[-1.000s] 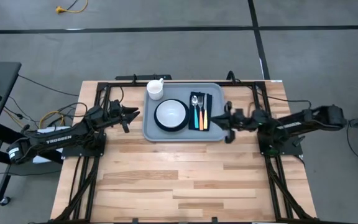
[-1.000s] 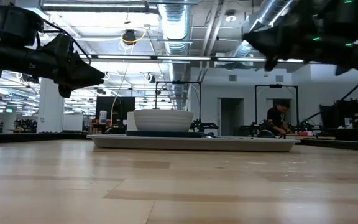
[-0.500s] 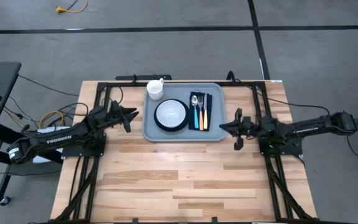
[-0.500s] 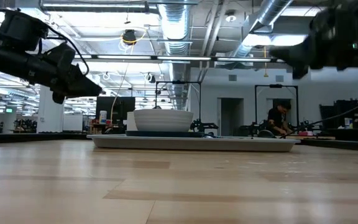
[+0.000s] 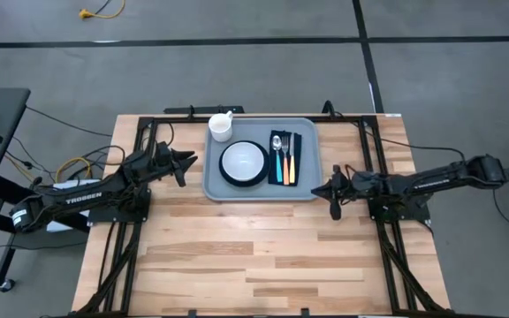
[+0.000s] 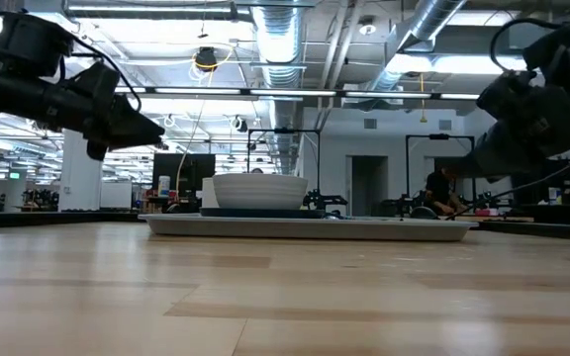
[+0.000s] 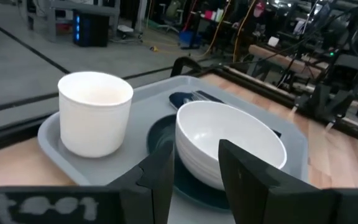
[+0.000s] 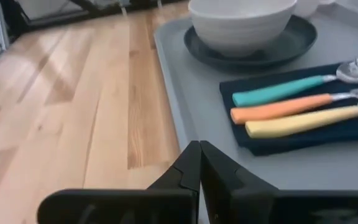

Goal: Set up tray
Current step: Return to Home Position

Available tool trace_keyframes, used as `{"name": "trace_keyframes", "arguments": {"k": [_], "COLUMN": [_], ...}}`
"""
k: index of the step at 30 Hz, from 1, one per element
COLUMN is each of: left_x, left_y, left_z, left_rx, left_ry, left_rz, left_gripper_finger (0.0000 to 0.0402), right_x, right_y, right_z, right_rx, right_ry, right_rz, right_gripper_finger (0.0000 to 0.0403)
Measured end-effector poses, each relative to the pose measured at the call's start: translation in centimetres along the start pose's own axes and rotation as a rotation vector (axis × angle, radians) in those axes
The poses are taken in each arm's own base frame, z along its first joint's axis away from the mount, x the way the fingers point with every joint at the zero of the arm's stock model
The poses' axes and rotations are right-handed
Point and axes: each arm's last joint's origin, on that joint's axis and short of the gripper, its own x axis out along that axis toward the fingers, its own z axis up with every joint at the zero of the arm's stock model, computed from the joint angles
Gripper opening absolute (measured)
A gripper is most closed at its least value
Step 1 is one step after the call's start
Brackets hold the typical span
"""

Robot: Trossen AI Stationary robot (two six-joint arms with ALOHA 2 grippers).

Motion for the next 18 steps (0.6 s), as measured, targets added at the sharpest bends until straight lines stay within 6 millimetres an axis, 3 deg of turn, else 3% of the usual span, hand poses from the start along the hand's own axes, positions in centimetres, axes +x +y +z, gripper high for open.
{"name": "trace_keyframes", "arguments": {"k": [12,18], "left_x": [0.0,-0.2], "left_y": [0.1,-0.9], "left_z": [-0.5,-0.8], "left_rx": [-0.067,-0.037], "left_ry": [0.056,0.078], "left_rz": [0.006,-0.083], "left_gripper_finger": [0.0114,0.0114], "right_x": [0.6,0.7], "right_y": [-0.1,-0.1], "right_z": [-1.0,-1.2], "right_rx": [-0.011,0.016], "right_ry": [0.092,0.114], "right_rz": [-0.015,-0.019], "right_gripper_finger": [0.0,0.0]}}
